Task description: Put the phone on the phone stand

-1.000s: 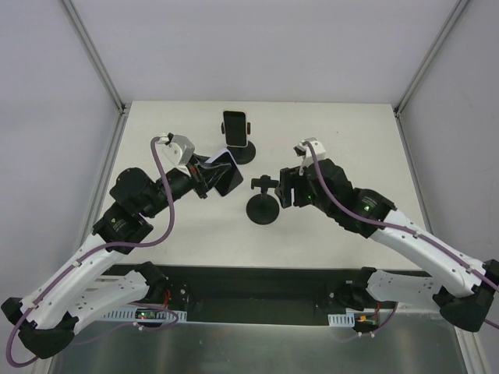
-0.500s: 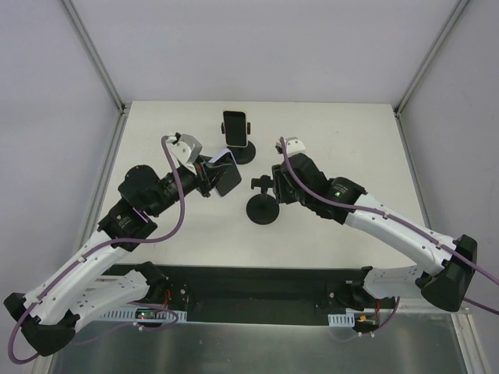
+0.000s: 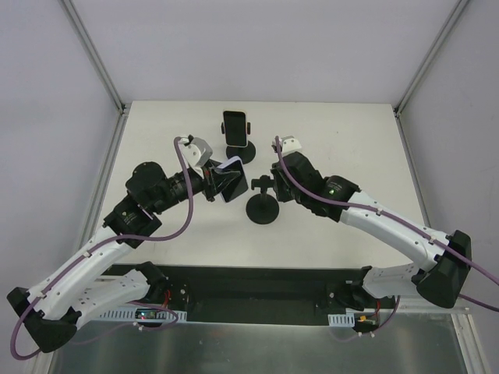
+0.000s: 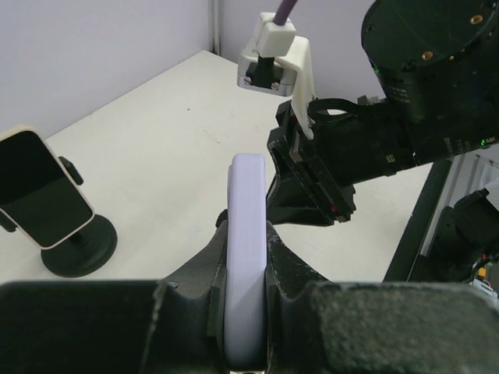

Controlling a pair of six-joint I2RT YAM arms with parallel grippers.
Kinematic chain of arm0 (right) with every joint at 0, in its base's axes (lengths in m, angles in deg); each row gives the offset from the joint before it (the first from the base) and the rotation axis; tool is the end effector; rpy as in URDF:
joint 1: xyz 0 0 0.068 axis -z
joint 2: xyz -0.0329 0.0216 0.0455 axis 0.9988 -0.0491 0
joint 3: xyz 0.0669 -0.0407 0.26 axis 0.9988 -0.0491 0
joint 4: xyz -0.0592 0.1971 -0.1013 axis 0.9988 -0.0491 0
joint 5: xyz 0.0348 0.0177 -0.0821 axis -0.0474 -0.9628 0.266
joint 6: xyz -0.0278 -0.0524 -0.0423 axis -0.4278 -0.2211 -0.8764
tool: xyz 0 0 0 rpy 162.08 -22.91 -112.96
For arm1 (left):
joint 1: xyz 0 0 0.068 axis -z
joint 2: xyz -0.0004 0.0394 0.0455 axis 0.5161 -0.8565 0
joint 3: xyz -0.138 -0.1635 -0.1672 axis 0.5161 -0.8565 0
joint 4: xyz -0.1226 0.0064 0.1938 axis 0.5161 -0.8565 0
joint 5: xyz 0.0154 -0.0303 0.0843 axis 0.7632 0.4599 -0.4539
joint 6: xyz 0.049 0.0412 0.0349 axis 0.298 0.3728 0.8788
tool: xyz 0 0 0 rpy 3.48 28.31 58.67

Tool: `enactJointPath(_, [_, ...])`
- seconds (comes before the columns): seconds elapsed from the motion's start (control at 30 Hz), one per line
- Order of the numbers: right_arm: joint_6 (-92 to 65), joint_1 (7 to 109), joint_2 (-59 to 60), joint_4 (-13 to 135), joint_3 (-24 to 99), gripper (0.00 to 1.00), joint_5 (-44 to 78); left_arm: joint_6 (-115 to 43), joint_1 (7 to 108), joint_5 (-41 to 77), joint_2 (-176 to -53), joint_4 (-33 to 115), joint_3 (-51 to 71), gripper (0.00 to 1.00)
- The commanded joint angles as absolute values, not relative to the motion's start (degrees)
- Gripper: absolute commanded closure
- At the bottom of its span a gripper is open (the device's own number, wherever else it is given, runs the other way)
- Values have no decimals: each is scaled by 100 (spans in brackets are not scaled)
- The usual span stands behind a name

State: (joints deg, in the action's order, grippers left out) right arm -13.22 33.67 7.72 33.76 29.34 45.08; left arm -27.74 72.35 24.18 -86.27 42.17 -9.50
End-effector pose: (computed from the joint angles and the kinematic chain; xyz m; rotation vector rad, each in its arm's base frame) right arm 0.1784 0.2056 0.3280 -0.6524 2.0390 0.2334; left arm 0.1205 -0.1263 0.4081 0.6780 1.2965 -0.8193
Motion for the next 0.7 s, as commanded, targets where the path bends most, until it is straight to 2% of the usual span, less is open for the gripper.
enactJointPath(0.0, [-1488, 3436, 773, 3601, 3039, 90, 4597, -2645, 7265, 2877, -8638, 4712, -775, 100])
enactJointPath(0.07, [-1619, 3436, 835, 3654, 2986, 99, 4544, -2619, 7265, 3104, -8673, 4721, -767, 100])
enactJointPath(0.13, [-1751, 3462, 870, 3733, 2881, 99, 4396, -2610, 7265, 3377, -8699, 4808, -784, 100])
enactJointPath(0.3, [-2348, 3489, 1107, 4084, 2547, 99, 4096, -2767, 7265, 5377, -8848, 5660, -925, 100])
enactJointPath(0.5, [-2973, 3585, 1318, 4488, 2301, 99, 3780, -2786, 7265, 6741, -9463, 6406, -969, 100])
enactJointPath(0.67, [-3536, 4182, 1591, 5156, 1906, 99, 2525, -2839, 7405, 6938, -9815, 7392, -1205, 100])
